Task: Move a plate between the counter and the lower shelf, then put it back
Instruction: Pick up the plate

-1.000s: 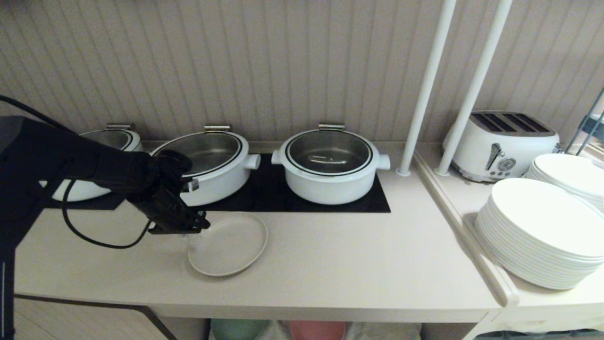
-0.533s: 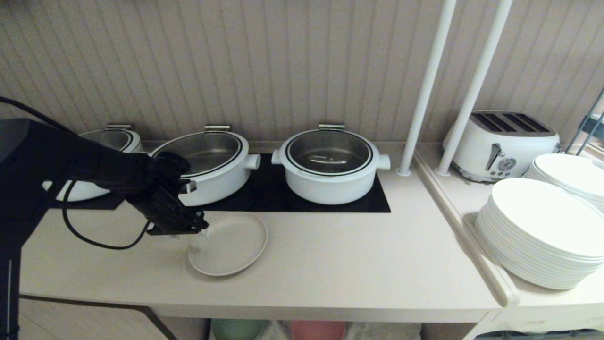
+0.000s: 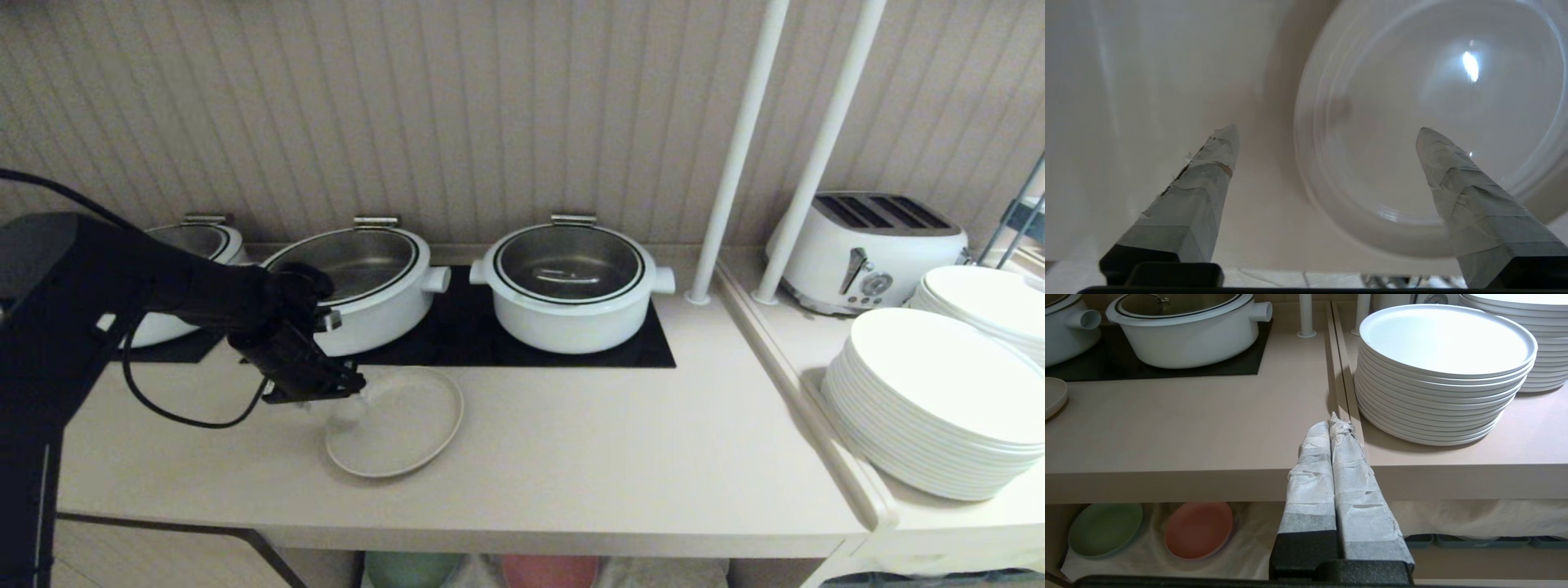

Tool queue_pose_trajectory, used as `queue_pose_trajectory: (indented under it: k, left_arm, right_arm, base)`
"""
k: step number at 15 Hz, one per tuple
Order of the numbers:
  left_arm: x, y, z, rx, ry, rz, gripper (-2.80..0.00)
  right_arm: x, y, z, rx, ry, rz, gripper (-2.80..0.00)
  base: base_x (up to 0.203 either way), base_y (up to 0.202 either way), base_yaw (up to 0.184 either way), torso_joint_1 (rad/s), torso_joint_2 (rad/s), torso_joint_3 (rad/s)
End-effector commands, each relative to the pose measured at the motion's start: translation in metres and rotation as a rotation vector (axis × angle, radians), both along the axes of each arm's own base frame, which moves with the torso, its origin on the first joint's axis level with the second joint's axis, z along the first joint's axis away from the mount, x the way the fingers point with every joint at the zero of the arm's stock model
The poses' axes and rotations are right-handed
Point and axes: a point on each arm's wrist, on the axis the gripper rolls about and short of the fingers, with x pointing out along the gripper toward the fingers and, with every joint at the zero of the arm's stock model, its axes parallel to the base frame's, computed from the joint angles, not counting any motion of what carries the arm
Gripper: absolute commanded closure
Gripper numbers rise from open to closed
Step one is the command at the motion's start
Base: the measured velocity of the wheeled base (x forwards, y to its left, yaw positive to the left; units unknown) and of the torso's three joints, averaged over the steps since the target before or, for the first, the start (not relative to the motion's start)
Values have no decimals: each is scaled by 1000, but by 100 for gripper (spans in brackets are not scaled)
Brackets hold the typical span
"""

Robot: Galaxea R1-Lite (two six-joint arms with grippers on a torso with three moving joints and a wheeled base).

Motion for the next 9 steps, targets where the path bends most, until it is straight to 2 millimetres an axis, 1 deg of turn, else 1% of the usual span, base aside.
queue_pose_trajectory:
  k: [1, 7, 9]
  left_arm:
    - [7, 0, -9, -4, 12, 19, -280]
    - [12, 1, -31, 30, 57, 39, -280]
    - [15, 1, -34, 20, 56, 70, -280]
  right_arm:
    - [0, 0, 0, 0, 1, 0, 0]
    - [0, 0, 0, 0, 1, 0, 0]
    - [0, 0, 0, 0, 0, 0, 0]
  base:
    - [0, 0, 0, 0, 0, 0]
    - [0, 0, 0, 0, 0, 0]
    - [0, 0, 0, 0, 0, 0]
